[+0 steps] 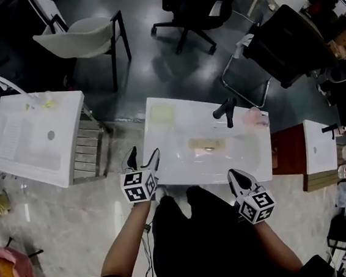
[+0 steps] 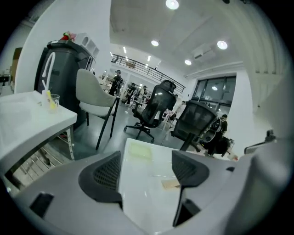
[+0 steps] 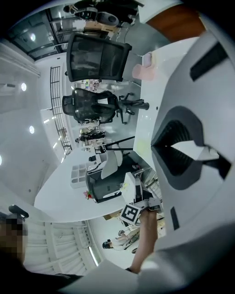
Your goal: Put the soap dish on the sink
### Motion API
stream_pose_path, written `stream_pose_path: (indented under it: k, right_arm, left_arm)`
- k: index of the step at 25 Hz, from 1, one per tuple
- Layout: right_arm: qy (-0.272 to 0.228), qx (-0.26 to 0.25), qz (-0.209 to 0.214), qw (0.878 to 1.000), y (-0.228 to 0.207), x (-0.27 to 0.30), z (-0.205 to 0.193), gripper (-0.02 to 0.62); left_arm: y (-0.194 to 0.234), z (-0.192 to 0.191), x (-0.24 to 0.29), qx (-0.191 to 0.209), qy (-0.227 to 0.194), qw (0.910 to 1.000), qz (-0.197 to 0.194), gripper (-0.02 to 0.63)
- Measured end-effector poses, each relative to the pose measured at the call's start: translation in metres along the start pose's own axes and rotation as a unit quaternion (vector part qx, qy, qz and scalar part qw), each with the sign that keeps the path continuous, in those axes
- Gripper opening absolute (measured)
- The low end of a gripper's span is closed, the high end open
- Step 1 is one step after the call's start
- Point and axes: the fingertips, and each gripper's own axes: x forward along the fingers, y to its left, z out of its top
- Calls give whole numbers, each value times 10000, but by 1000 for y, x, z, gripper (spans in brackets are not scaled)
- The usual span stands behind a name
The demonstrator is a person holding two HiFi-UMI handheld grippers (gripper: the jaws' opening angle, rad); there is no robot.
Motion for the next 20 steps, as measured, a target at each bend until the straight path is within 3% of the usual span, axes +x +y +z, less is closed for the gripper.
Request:
stream_pose_path:
  k: [5, 7, 8, 11, 14, 20]
  right_arm:
    - [-160, -260, 107, 9995, 16, 1, 9, -2]
    - [-271, -366, 174, 9988, 21, -1, 15, -2]
    - [-319, -387, 215, 9985, 23, -3, 17, -2]
    - [-432, -407, 321, 9977, 23, -12, 15, -2]
    - [-546, -353, 378, 9972, 20, -27, 9, -2]
    - [-904, -139, 337, 9952, 0, -76, -8, -2]
  left_arm:
    - [-22, -1, -54, -366, -434, 9979, -310, 264]
    - [-32, 7, -74, -342, -653, 9964, -410, 184]
    - [-40, 10, -84, -297, -766, 9955, -469, 139]
    - [-73, 16, -110, -14, -991, 9932, -618, 113]
    - [-107, 11, -129, 262, -1020, 9921, -678, 46]
    - [-174, -9, -155, 670, -1143, 9887, -697, 40]
